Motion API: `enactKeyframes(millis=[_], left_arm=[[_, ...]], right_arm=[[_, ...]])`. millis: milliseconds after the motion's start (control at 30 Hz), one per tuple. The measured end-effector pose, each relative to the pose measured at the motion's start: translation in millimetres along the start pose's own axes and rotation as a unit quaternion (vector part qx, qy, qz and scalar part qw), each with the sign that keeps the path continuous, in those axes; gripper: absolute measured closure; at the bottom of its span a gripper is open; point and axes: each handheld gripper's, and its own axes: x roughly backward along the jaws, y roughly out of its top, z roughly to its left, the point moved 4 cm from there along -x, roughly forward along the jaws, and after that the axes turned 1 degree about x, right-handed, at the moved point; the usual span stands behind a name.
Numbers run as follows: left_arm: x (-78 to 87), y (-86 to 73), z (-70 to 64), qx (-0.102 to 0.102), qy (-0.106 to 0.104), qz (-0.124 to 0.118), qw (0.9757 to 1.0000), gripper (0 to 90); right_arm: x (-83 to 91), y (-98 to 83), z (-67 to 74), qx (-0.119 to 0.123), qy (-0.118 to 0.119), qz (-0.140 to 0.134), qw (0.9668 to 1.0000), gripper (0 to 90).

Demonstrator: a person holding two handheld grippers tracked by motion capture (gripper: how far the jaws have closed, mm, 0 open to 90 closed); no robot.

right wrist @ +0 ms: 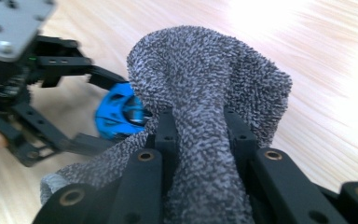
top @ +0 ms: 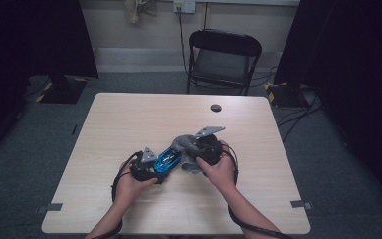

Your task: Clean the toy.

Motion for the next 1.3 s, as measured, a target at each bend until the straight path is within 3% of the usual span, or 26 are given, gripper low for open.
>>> enactKeyframes(millis=[167, 200, 400, 767, 933, 1200, 1300], left_arm=[[0.0, 0.0, 0.0, 0.0, 0.0, 0.0, 1.0, 23.1], [0.0, 0.0, 0.1, 0.0, 0.0, 0.0, 1.0, 23.1], [-0.1, 0.0, 0.0, 0.0, 0.0, 0.0, 1.0, 23.1], [0.1, 0.0, 0.2, -0.001, 0.001, 0.0, 1.0, 23.1], [0.4, -0.1, 0.6, -0.004, 0.003, 0.0, 1.0, 23.1], [0.5, -0.1, 0.6, -0.004, 0.003, 0.001, 1.0, 23.1], [0.5, -0.1, 0.6, -0.004, 0.003, 0.001, 1.0, 23.1]], right_arm=[[-12.3, 3.7, 14.1, 0.019, 0.02, 0.002, 0.9996, 72.6], [-20.9, 4.3, 21.1, 0.033, 0.03, 0.007, 0.999, 72.6], [-42.0, 4.4, 36.1, 0.045, 0.063, 0.004, 0.997, 72.4], [-71.2, -1.8, 54.2, 0.066, 0.091, 0.023, 0.9934, 70.7], [-74.9, -5.0, 56.2, 0.07, 0.094, 0.023, 0.9928, 70.2], [-70.3, -3.9, 54.1, 0.071, 0.09, 0.013, 0.9933, 58.5], [-67.2, -1.1, 51.8, 0.068, 0.084, 0.008, 0.9941, 60.2]])
